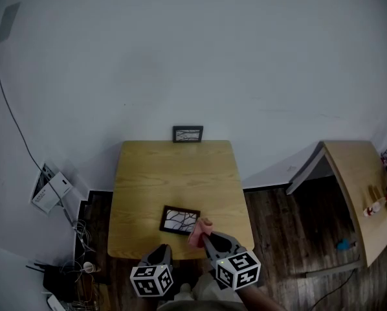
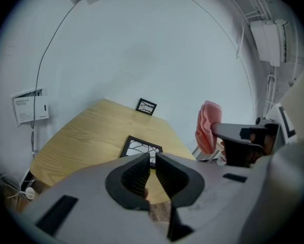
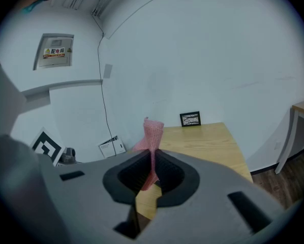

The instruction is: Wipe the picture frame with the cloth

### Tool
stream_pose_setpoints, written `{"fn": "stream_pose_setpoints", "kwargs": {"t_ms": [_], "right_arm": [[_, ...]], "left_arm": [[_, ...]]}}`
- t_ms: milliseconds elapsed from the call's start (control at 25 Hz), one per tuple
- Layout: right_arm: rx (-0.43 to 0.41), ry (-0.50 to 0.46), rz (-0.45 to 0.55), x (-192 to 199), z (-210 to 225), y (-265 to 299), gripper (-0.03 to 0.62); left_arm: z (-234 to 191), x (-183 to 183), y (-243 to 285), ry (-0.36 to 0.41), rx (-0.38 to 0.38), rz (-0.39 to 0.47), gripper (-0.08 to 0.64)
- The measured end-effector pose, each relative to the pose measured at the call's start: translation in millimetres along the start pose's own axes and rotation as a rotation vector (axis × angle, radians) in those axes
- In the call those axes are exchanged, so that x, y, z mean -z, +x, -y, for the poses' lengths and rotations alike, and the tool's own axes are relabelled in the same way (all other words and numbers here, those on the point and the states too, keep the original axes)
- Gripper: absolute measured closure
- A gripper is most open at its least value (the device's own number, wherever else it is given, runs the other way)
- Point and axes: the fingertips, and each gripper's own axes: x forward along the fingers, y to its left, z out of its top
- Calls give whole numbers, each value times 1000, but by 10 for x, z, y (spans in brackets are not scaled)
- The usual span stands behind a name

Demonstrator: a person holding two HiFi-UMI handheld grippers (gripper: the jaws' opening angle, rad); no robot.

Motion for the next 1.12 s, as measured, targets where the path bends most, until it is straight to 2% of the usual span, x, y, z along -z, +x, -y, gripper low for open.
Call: {"fn": "stream_pose_setpoints", "kwargs": {"t_ms": [200, 280, 320, 960, 1120], "right_arm": [[-12, 16, -46, 105, 45, 257, 575], [-23, 14, -68, 150, 67, 360, 575], [-29, 12, -78, 166, 82, 416, 575], [-97, -29, -220, 416, 232, 1288, 575], [-116, -33, -247, 483, 210, 1521, 575]], "left_arm": [[-242, -23, 234, -3, -26, -22, 546], [-322, -9, 352, -9, -20, -41, 434], [-366, -5, 413, -10, -19, -49, 416], [-775, 154, 1115, -32, -84, -155, 414], [-821, 175, 1185, -38, -103, -174, 451]]}}
